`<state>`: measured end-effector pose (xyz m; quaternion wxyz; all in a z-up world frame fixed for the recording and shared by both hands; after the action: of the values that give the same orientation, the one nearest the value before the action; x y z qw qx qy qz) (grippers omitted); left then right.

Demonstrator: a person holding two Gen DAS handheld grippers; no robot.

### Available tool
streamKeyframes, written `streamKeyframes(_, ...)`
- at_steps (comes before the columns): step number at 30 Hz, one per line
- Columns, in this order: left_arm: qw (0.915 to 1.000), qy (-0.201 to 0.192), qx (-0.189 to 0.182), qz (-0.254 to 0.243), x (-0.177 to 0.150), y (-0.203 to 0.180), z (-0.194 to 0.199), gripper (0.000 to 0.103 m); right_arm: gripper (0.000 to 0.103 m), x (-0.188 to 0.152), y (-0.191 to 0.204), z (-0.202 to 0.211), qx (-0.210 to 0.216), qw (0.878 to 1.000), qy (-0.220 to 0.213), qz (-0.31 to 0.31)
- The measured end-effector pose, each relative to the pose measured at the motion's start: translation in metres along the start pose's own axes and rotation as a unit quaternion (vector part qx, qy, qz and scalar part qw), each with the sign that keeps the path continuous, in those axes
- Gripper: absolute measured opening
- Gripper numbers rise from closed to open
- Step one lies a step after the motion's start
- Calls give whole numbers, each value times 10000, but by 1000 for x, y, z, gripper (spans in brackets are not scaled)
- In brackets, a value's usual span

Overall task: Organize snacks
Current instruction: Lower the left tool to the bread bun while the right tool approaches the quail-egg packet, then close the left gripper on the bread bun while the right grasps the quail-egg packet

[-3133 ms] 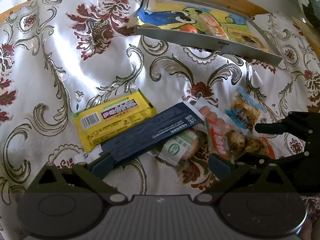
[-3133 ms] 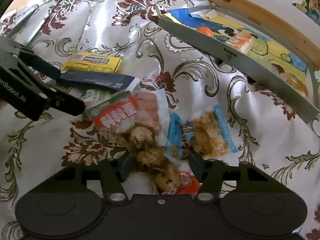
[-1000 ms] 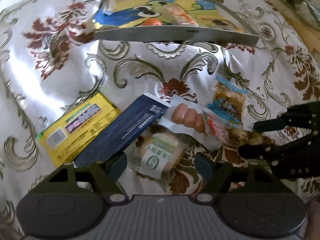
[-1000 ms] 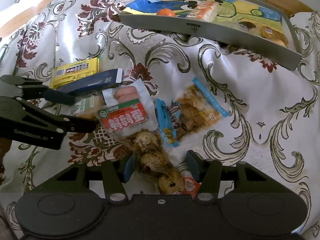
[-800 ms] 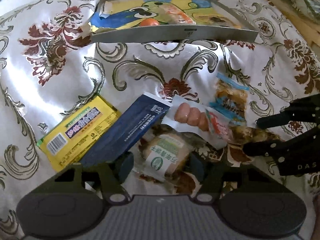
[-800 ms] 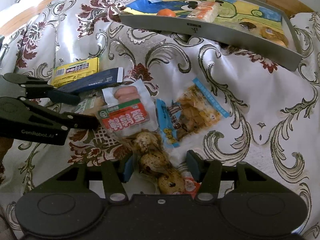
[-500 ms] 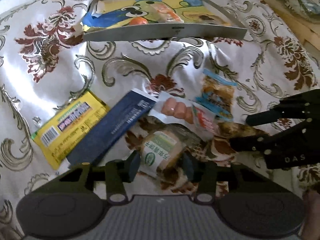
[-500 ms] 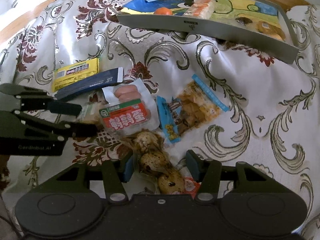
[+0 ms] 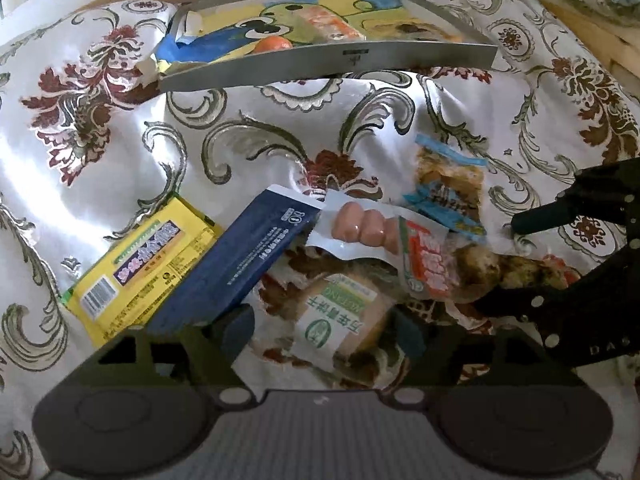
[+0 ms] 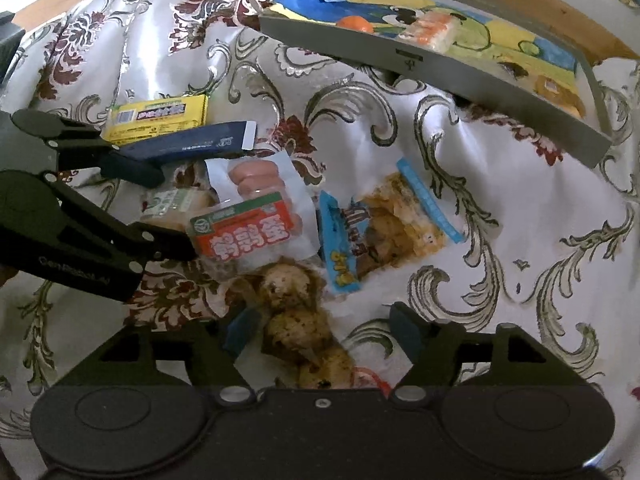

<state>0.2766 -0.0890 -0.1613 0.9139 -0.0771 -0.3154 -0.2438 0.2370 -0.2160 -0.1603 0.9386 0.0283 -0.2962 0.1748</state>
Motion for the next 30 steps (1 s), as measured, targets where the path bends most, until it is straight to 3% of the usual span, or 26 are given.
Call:
streamKeyframes(4, 9999, 38, -66, -122, -2, -5, -2, 74, 73, -1, -2, -2, 116, 9998, 72, -128)
streamKeyframes(8, 9998, 101, -189, -40, -4, -7, -1, 71, 62, -1, 0, -1, 244, 9995, 85, -170)
streamKeyframes(10, 9996, 163, -240, -11, -6, -10, 0, 63, 59, -1, 2, 0, 216, 9997, 76, -103)
streamKeyframes(11, 9993, 223, -295, -12, -8, -12, 1, 54, 57, -1, 3, 1, 208, 9997, 73, -87)
streamKeyframes(15, 9993, 304, -213, 64, -13, -19, 7, 53, 48, -3, 4, 7, 170, 9998, 39, -103)
streamKeyframes(21, 9986, 295, -173, 393, -19, -20, 20, 53, 44, -6, 9, 15, 1, 10000, -66, 23)
streamKeyframes(30, 9953, -299, 13, 924, -12, -16, 46, 53, 42, -6, 21, 33, -523, 9966, -399, 502)
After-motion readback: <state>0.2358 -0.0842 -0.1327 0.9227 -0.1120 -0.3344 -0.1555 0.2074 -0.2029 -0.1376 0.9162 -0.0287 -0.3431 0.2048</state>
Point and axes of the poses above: each gripper's, at about its wrist camera, not at the fingertips, and z roughly against the way its jaws point, y to its left, x to its top, the point moved 8 cm from there along -z, roughly the way its jaws point, and after that the axes turned 2 degrees about z, right-handed, at the moved point
